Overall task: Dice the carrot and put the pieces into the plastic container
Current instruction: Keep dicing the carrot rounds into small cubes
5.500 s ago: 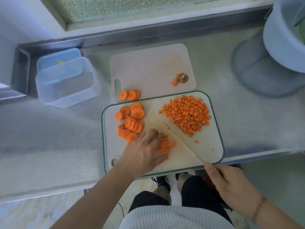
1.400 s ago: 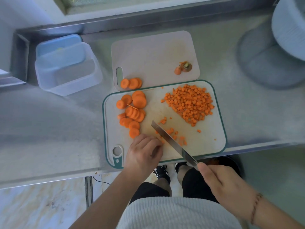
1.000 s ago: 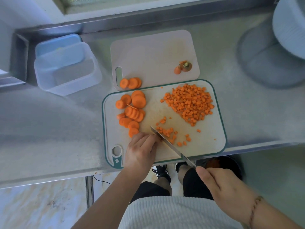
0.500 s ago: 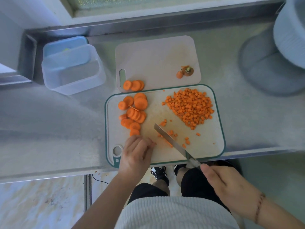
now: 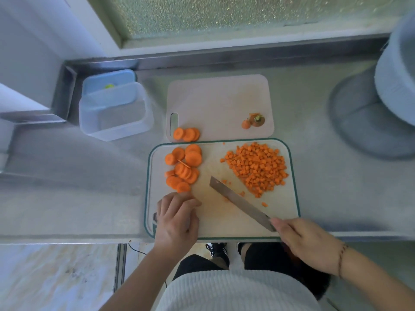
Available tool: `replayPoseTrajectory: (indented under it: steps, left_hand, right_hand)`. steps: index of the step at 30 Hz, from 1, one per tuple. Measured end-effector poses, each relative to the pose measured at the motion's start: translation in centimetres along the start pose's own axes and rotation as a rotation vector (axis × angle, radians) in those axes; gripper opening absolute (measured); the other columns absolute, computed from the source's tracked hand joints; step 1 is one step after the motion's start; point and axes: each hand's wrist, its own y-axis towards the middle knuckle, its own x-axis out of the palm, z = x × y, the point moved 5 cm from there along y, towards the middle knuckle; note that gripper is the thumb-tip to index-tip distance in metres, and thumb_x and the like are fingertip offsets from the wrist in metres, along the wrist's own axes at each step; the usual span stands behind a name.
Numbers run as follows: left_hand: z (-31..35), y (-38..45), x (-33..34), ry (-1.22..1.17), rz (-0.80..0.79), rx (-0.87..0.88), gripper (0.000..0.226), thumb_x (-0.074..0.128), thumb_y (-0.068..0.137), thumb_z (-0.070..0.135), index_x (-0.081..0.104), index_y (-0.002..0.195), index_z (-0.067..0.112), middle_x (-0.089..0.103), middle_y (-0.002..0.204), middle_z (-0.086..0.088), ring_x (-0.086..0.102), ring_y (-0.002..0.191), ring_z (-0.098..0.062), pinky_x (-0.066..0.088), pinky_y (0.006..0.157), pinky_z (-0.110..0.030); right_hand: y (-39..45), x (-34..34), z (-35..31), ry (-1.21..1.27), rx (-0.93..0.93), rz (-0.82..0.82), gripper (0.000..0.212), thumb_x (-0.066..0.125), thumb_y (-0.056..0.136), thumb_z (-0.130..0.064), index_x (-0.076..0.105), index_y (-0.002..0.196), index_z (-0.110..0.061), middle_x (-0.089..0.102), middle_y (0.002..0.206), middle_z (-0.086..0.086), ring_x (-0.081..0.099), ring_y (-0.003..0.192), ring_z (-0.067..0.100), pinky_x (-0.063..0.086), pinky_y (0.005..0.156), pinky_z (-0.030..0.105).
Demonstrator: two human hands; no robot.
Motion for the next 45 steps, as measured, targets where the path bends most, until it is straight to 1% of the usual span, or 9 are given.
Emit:
replayPoseTrajectory:
  steps: [7,10,13,15,19,22,32,39,45]
  left_hand:
    - [1.9,2.6,1.0,0.025,-0.04,0.015,0.025,0.058,0.083,0.006,0.062,0.103,0.021,0.067,0.105,-0.001,0.059,0.1,-0.026,0.043,0.087,-0.038]
    - [3.0,5.3,-0.3,-0.062,0.048,-0.042,0.022,0.053,0.087,0.006,0.06,0.105,0.018,0.066,0.104,-0.005,0.06,0.097,-0.028,0.047,0.087,-0.04]
    - [3.4,7.9,-2.2,-0.183,0.165,-0.209,0.014,0.053,0.091,0.014,0.057,0.104,0.017,0.061,0.101,-0.003,0.057,0.097,-0.018,0.043,0.092,-0.024]
    - [3.1,8.9,-2.8,-0.236,0.181,-0.398,0.01,0.051,0.091,0.029,0.055,0.09,0.019,0.059,0.085,-0.002,0.054,0.081,-0.013,0.043,0.077,-0.02]
    - [3.0,9.9,-0.9,-0.323,-0.047,-0.841,0.04,0.056,0.093,0.039,0.055,0.062,0.014,0.054,0.053,0.003,0.048,0.052,-0.012,0.039,0.053,-0.027]
    - [3.3,10.7,1.1,-0.441,-0.295,-1.002,0.022,0.063,0.098,0.025,0.069,0.087,0.007,0.073,0.076,-0.007,0.065,0.066,-0.016,0.052,0.062,-0.032]
    - [5.6,12.5,5.1,-0.449,-1.256,-0.714,0.033,0.079,0.085,0.037,0.068,0.115,0.03,0.077,0.107,0.006,0.069,0.107,-0.014,0.05,0.103,-0.031]
    - [6.0,13.2,6.5,-0.53,-1.125,-0.653,0.014,0.073,0.09,0.005,0.074,0.103,0.011,0.077,0.096,-0.004,0.072,0.096,-0.021,0.057,0.096,-0.037]
    - [5.3,14.1,6.2,-0.457,-0.915,-0.592,0.013,0.073,0.091,0.01,0.072,0.103,0.015,0.074,0.097,-0.001,0.067,0.082,-0.003,0.052,0.081,-0.02]
  right_hand:
    - [2.7,-3.8,0.5,0.057,-0.005,-0.062,0.063,0.024,0.074,-0.075,0.041,0.054,-0.019,0.042,0.044,-0.005,0.039,0.042,0.009,0.039,0.055,0.027]
    - [2.1,-5.4,-0.1,-0.143,-0.125,-0.011,0.073,0.013,0.07,-0.083,0.04,0.058,-0.017,0.043,0.051,-0.002,0.039,0.046,0.008,0.036,0.054,0.024]
    - [0.9,-7.5,-0.3,-0.464,-0.254,0.158,0.081,-0.007,0.066,-0.089,0.042,0.068,-0.024,0.054,0.062,-0.004,0.05,0.057,0.007,0.039,0.056,0.028]
    - [0.5,-8.2,-0.6,-0.635,-0.321,0.297,0.075,-0.01,0.069,-0.086,0.037,0.07,-0.028,0.06,0.07,-0.007,0.059,0.064,0.009,0.035,0.054,0.027]
    - [1.1,-9.0,0.1,-0.72,-0.425,0.497,0.054,0.014,0.09,-0.075,0.031,0.062,-0.032,0.052,0.045,-0.006,0.049,0.034,0.008,0.021,0.036,0.022]
    - [1.4,-9.1,1.0,-0.768,-0.512,0.554,0.065,0.017,0.089,-0.076,0.047,0.057,-0.028,0.052,0.047,-0.007,0.049,0.035,0.01,0.029,0.031,0.024]
    - [0.8,-8.6,0.9,-0.881,-0.743,0.539,0.062,0.029,0.086,-0.074,0.055,0.06,-0.024,0.053,0.05,-0.009,0.05,0.038,0.014,0.034,0.03,0.027]
    - [1.0,-8.6,1.3,-0.872,-0.667,0.446,0.069,0.014,0.09,-0.075,0.055,0.06,-0.028,0.055,0.05,-0.011,0.05,0.037,0.009,0.032,0.031,0.026]
    - [0.6,-8.9,1.0,-0.743,-0.508,0.25,0.112,-0.029,0.052,-0.087,0.054,0.099,-0.028,0.065,0.099,-0.009,0.064,0.086,0.014,0.039,0.065,0.028]
